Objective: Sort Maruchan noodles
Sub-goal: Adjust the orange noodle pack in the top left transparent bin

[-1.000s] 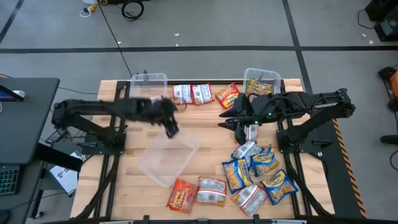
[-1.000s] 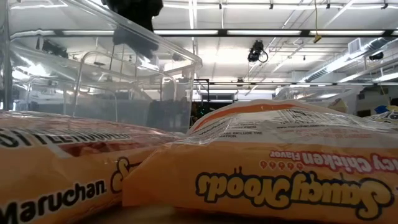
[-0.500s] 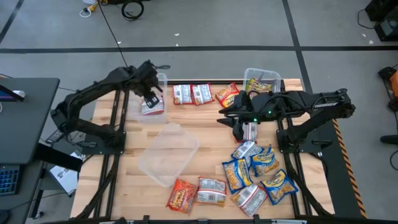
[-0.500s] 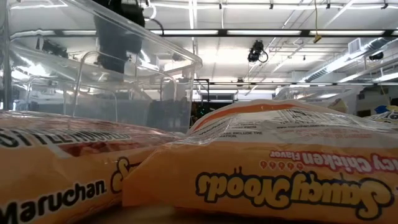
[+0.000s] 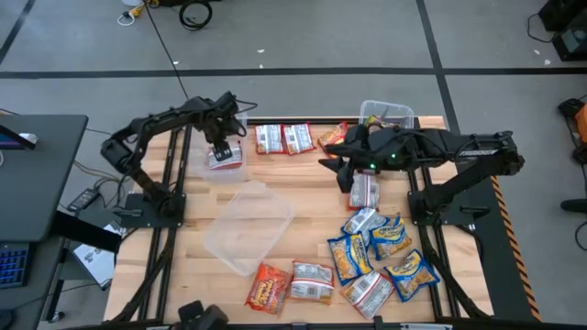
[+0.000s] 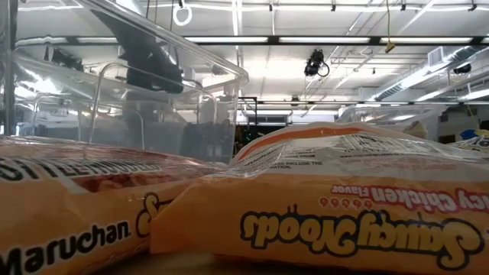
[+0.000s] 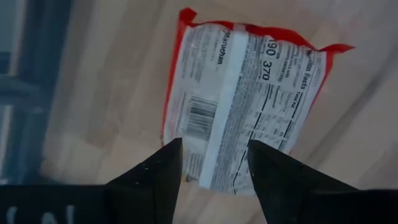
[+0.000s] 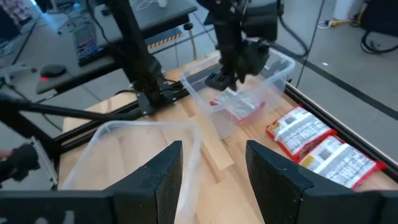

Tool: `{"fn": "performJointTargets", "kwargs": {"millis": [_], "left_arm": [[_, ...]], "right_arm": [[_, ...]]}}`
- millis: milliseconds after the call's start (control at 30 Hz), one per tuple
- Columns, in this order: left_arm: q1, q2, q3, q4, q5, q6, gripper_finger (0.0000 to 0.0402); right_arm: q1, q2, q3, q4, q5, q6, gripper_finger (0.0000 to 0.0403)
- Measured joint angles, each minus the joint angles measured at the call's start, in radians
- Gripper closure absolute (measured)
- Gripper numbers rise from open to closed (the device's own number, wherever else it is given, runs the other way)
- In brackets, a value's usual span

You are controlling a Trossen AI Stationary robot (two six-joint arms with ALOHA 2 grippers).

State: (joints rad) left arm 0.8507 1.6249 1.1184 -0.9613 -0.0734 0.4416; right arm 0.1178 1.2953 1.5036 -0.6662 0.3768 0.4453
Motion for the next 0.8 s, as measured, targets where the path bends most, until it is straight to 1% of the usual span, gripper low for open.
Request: {"fn": "performJointTargets", "kwargs": {"millis": [167, 267, 467, 700, 800], "left_arm": [[-0.002, 0.041, 0.0, 0.054, -0.001, 0.008, 0.0177], [-0.005, 0.061, 0.0, 0.058, 0.007, 0.007, 0.0165], [-0.058, 0.102, 0.0, 0.044, 0.011, -0.001, 0.0162], [-0.118, 0.144, 0.0, 0.075, -0.031, -0.044, 0.0162], [-0.133, 0.163, 0.002, 0.102, -0.066, -0.068, 0.0171]], "right_arm": [[-0.023, 0.0, 0.0, 0.0, -0.001, 0.001, 0.0222], [-0.028, 0.0, 0.0, 0.0, -0.001, 0.001, 0.0222], [-0.028, 0.0, 0.0, 0.0, -0.001, 0.001, 0.0222], [-0.023, 0.0, 0.0, -0.006, -0.004, -0.003, 0.0222], [-0.022, 0.0, 0.0, -0.01, -0.005, -0.003, 0.0222]]}}
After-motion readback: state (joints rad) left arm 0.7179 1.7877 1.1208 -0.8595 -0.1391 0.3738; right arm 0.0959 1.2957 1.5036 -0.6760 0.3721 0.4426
